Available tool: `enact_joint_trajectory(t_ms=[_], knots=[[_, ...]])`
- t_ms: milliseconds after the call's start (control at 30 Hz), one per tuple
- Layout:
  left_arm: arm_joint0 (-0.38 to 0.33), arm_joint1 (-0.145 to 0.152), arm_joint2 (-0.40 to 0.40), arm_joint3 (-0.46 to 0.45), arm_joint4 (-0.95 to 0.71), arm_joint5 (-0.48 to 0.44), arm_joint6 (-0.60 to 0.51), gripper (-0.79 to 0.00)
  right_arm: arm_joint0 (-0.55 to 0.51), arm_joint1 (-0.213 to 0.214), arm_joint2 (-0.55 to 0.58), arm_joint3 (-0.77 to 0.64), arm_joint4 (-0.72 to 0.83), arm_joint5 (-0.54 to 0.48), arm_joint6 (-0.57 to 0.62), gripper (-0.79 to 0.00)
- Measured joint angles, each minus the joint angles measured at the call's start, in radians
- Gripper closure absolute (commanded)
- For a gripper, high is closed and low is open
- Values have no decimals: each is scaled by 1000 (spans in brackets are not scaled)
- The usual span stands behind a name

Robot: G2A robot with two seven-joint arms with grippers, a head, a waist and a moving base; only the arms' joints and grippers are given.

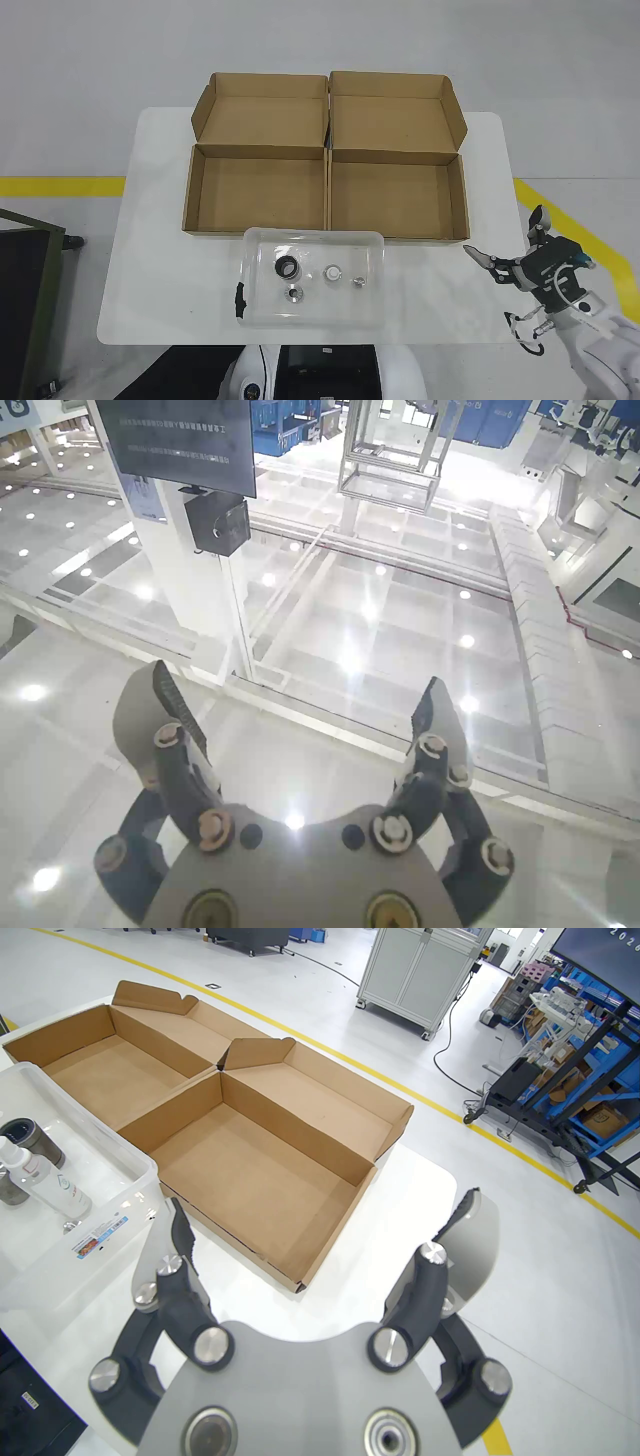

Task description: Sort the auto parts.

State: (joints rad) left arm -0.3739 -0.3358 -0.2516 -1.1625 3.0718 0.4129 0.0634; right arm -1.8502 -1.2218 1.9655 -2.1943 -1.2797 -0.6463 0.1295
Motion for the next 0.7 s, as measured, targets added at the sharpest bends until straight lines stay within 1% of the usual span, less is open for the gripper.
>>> enact_joint_trajectory(t_ms=[600, 700], knots=[[0, 0, 0, 0, 0, 0, 0, -785, 0, 0, 0, 0, 0, 0, 0, -785], [0, 0, 0, 0, 0, 0, 0, -785, 6, 2, -15, -6, -18, -13, 8, -785]])
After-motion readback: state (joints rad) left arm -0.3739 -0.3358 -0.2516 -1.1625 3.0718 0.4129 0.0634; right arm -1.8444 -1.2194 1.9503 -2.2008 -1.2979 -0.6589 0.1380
